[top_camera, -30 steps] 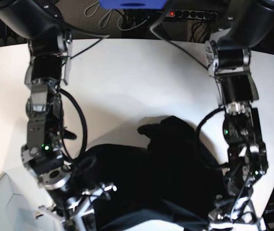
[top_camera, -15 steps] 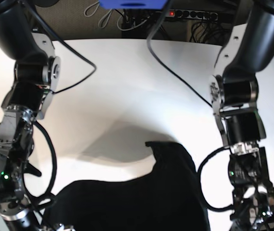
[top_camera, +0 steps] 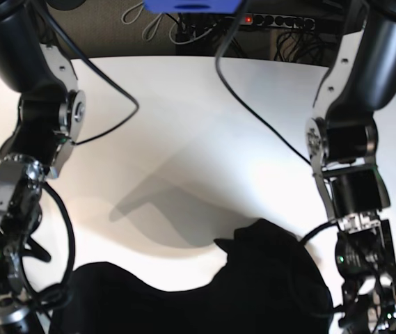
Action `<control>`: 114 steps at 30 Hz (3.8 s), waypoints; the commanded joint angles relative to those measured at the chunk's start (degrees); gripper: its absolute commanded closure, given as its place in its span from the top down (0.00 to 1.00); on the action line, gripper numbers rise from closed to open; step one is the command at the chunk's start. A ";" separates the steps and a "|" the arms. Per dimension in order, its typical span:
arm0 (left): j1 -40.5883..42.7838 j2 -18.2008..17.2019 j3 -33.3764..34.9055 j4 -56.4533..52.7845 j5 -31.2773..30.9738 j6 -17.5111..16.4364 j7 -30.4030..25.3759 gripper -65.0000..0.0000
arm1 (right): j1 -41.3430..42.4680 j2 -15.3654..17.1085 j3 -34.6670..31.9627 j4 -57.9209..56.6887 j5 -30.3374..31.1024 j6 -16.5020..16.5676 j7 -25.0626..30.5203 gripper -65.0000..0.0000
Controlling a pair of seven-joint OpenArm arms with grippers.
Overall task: Layout the t-shirt on the table in an organized manner, then fold the t-shirt properly
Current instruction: 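Lift the shirt high with both grippers and shake it out, then lower the shirt onto the table with both grippers and release the right gripper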
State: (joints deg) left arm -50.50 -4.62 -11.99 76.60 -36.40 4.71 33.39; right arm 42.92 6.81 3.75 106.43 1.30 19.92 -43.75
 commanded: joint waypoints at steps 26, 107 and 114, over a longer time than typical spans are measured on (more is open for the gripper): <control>-0.88 -0.17 -0.01 -17.48 1.11 -0.01 -13.74 0.00 | -5.95 -3.07 6.58 -16.01 -1.26 -1.15 8.54 0.00; 18.37 -0.34 18.10 -46.66 0.58 0.34 -29.65 0.00 | -32.59 -5.09 9.83 -14.43 -0.99 -1.15 14.78 0.63; 34.28 -5.09 16.43 -18.97 0.49 0.43 -17.43 0.00 | -31.00 -4.92 10.01 -22.87 -1.08 -1.15 15.31 0.63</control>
State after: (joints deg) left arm -14.79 -9.37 4.43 57.60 -35.77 5.39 16.91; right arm 10.70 1.43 13.72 82.63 -0.16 18.63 -29.89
